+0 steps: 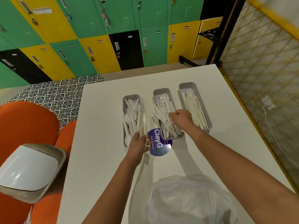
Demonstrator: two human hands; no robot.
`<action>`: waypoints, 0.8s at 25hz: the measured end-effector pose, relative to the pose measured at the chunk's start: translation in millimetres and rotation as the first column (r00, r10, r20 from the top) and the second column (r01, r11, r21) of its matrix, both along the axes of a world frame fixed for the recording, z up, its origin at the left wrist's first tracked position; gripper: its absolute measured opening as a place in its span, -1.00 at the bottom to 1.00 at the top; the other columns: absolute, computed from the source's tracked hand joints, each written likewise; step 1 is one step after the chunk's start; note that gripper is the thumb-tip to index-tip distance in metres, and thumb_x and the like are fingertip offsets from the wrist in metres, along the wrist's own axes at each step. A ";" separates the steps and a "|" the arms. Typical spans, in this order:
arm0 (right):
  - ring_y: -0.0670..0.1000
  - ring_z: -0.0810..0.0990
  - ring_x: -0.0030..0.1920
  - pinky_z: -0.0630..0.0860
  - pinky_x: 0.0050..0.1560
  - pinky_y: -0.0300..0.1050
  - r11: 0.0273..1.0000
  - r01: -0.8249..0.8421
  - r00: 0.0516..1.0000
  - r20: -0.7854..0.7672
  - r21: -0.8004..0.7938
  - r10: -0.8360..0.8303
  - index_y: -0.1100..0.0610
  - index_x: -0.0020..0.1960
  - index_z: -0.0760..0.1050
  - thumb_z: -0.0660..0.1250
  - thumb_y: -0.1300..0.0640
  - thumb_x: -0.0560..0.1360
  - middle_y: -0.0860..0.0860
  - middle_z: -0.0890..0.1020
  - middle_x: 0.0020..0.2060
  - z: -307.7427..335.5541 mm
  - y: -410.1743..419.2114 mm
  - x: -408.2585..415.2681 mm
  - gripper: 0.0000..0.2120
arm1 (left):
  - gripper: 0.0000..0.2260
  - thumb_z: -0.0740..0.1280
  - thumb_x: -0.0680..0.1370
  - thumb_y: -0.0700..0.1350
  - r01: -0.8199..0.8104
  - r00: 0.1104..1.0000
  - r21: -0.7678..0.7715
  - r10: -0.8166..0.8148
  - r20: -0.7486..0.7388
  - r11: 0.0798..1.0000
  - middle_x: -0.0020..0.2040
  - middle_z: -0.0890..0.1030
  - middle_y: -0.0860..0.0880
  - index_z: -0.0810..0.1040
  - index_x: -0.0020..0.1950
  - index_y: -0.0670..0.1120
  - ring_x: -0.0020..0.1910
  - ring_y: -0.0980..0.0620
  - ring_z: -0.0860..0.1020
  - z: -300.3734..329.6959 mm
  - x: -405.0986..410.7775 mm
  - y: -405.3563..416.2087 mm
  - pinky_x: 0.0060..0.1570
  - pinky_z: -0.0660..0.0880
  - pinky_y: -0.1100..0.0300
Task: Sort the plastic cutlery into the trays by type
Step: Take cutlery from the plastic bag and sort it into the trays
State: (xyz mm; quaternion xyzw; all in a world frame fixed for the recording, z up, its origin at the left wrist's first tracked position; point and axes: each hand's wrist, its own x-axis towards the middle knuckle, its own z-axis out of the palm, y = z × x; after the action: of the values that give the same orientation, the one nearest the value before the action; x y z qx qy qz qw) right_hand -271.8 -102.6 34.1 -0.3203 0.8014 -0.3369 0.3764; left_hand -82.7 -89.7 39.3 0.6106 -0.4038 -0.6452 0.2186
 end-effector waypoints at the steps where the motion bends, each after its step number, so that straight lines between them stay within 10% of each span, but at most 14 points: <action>1: 0.00 0.43 -0.39 0.35 -0.38 -0.23 1.000 -0.010 1.000 -0.002 0.010 0.010 0.16 -0.40 0.37 0.32 0.09 0.50 0.07 0.47 -0.42 -0.2 -8.5 -2.4 -0.66 | -0.86 0.04 0.61 -0.26 0.004 1.000 -0.004 -0.004 0.010 1.000 -0.29 0.45 -0.08 0.38 -0.01 -0.17 -0.37 0.05 0.40 -2.6 -0.5 -4.2 -0.41 0.38 0.23; 11: -0.05 0.38 -0.44 0.32 -0.38 -0.22 1.000 0.004 0.999 -0.039 0.026 -0.003 0.13 -0.40 0.31 0.28 -0.01 0.52 0.01 0.41 -0.46 -4.2 -42.1 -13.0 -0.62 | -0.82 0.05 0.59 -0.28 -0.034 0.999 0.058 0.034 0.000 0.998 -0.34 0.45 -0.11 0.44 -0.02 -0.21 -0.39 0.01 0.38 -4.3 1.8 -27.3 -0.33 0.36 0.15; 20: -0.12 0.48 -0.34 0.36 -0.38 -0.26 1.000 -0.001 0.999 -0.033 0.020 0.002 0.10 0.15 0.46 0.29 0.08 0.50 -0.02 0.55 -0.21 -8.5 -21.0 -4.1 -0.76 | -0.75 0.03 0.57 -0.33 -0.033 0.999 0.070 0.035 -0.029 0.997 -0.33 0.47 -0.13 0.46 -0.12 -0.17 -0.40 0.00 0.38 2.6 0.3 -22.4 -0.32 0.36 0.17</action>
State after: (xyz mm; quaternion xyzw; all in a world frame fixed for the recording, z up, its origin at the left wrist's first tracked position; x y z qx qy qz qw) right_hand -275.9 -123.6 25.6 -0.3227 0.8105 -0.3234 0.3666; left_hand -82.5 -112.1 41.9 0.6148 -0.3673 -0.6643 0.2141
